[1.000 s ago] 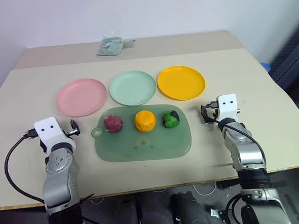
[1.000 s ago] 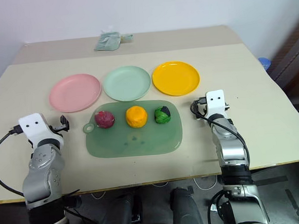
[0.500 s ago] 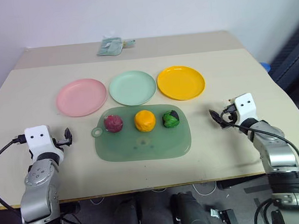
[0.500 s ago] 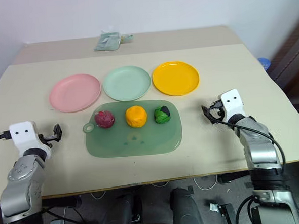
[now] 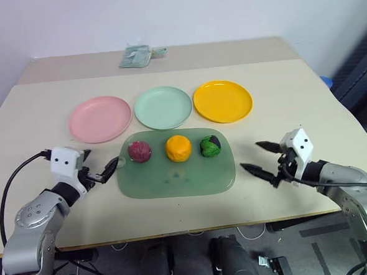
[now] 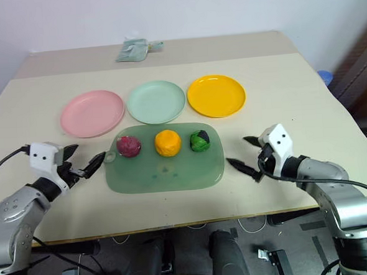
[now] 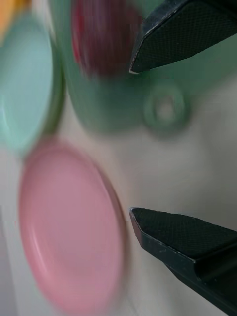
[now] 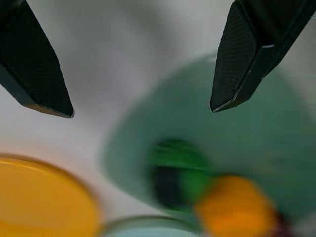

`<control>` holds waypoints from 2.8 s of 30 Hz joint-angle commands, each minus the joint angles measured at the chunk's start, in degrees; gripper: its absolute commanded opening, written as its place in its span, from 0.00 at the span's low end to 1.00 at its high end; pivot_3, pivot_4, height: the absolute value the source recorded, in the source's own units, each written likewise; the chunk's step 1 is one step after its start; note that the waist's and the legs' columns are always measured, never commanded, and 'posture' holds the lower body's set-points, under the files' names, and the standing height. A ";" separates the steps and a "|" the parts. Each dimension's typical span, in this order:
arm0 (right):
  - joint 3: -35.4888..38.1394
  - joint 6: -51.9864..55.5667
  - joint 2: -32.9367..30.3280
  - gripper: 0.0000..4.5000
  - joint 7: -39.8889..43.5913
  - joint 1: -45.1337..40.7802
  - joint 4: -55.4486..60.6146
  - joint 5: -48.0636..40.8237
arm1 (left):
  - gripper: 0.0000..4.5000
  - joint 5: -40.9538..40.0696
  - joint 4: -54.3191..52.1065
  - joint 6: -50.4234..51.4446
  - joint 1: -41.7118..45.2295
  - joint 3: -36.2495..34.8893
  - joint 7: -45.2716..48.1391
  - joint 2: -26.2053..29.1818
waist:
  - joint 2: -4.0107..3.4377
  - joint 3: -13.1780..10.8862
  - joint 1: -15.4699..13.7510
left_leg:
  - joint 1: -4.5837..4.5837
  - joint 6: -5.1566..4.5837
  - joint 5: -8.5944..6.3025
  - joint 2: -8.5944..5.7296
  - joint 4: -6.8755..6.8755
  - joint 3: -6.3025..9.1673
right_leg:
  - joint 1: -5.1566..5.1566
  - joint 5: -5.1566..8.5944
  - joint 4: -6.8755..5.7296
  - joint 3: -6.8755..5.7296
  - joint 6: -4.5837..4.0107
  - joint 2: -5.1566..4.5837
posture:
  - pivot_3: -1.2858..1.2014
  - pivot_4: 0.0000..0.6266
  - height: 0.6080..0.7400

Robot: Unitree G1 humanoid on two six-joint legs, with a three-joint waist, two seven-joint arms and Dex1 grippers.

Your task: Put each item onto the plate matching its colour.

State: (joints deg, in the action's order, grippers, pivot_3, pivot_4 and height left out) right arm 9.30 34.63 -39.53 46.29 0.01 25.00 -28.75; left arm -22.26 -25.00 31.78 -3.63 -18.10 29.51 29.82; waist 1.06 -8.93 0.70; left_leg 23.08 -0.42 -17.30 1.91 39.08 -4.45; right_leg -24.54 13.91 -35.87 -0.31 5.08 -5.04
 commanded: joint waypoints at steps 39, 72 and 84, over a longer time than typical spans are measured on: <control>-5.88 -2.98 4.45 1.00 -3.18 -2.73 7.04 -3.68 | 0.49 6.98 7.79 -2.58 12.38 8.28 -9.37 -7.00 | 0.03 -0.01 -0.10 | 0.21 -0.08 -0.02 -0.05 0.07 0.06 | 0.01 -0.09 0.27 -0.10 0.15 0.30 | 0.52 0.24 1.00; -9.55 -7.32 10.49 1.00 -10.26 -8.50 1.37 2.99 | 0.98 5.63 4.25 9.07 14.32 -5.91 -26.46 -10.03 | 0.09 -0.01 -0.95 | 0.10 0.03 0.05 -0.06 0.16 0.05 | 0.09 -0.35 0.06 -0.09 0.59 0.35 | 0.52 0.24 1.00; -13.37 -6.60 10.43 1.00 -11.22 -15.15 -7.67 9.06 | 0.98 1.20 -12.08 4.38 -2.19 7.21 -8.11 -4.27 | 0.06 -0.02 -1.10 | 0.05 0.11 0.10 -0.04 0.18 0.03 | 0.08 -0.28 0.06 -0.03 0.29 0.27 | 0.52 0.24 1.00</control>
State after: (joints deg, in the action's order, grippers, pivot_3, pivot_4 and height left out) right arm -4.15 28.40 -29.30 35.41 -13.94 17.31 -20.41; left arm -20.70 -34.45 38.12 -6.19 -11.58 19.92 24.78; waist 1.12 -8.95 -0.40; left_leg 23.13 -0.31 -17.20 1.87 39.26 -4.42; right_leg -24.47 13.63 -35.81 -0.33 5.37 -4.78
